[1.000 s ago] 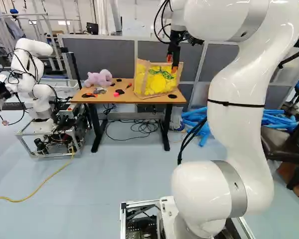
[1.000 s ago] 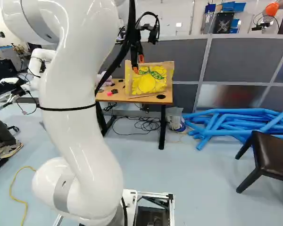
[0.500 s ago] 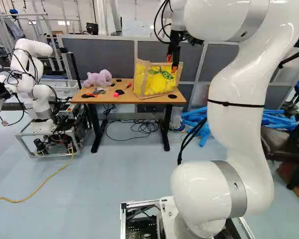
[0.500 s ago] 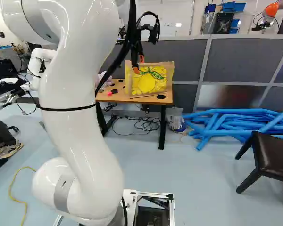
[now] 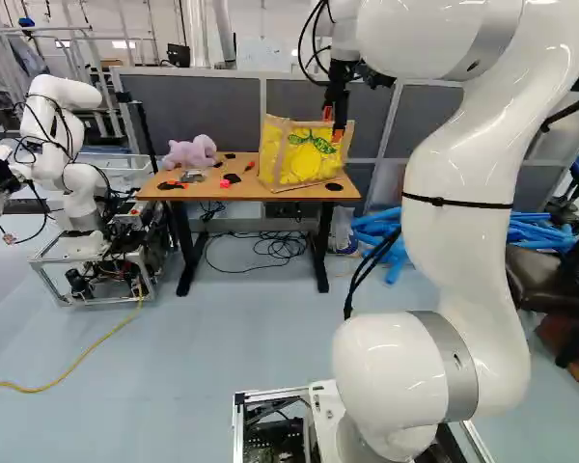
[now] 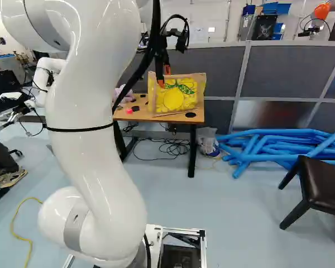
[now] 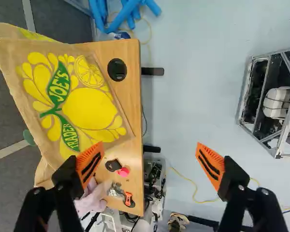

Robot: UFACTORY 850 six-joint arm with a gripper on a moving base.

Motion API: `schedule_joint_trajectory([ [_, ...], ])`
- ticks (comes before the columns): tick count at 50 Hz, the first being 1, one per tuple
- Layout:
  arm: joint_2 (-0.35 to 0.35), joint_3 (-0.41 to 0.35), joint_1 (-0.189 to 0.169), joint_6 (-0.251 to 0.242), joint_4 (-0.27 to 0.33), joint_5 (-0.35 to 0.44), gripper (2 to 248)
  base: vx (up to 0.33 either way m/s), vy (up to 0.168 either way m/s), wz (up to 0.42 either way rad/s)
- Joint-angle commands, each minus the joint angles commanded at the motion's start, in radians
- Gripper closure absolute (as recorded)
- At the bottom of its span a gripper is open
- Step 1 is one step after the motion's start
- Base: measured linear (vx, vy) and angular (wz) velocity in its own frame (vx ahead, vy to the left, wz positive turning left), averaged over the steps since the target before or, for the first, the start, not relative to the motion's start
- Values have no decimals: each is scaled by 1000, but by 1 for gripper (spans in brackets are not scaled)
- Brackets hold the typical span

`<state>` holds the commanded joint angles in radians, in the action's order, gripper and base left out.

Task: Pick up the bag on the ground and place it on the table

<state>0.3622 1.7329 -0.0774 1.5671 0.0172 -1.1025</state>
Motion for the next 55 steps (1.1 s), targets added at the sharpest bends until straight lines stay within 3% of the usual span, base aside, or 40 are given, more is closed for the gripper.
schedule_joint_trajectory([
  [27, -34, -86, 4, -82, -1, 103, 3, 0, 0, 0],
  [55, -97, -249, 12, -237, -3, 298, 3, 0, 0, 0],
])
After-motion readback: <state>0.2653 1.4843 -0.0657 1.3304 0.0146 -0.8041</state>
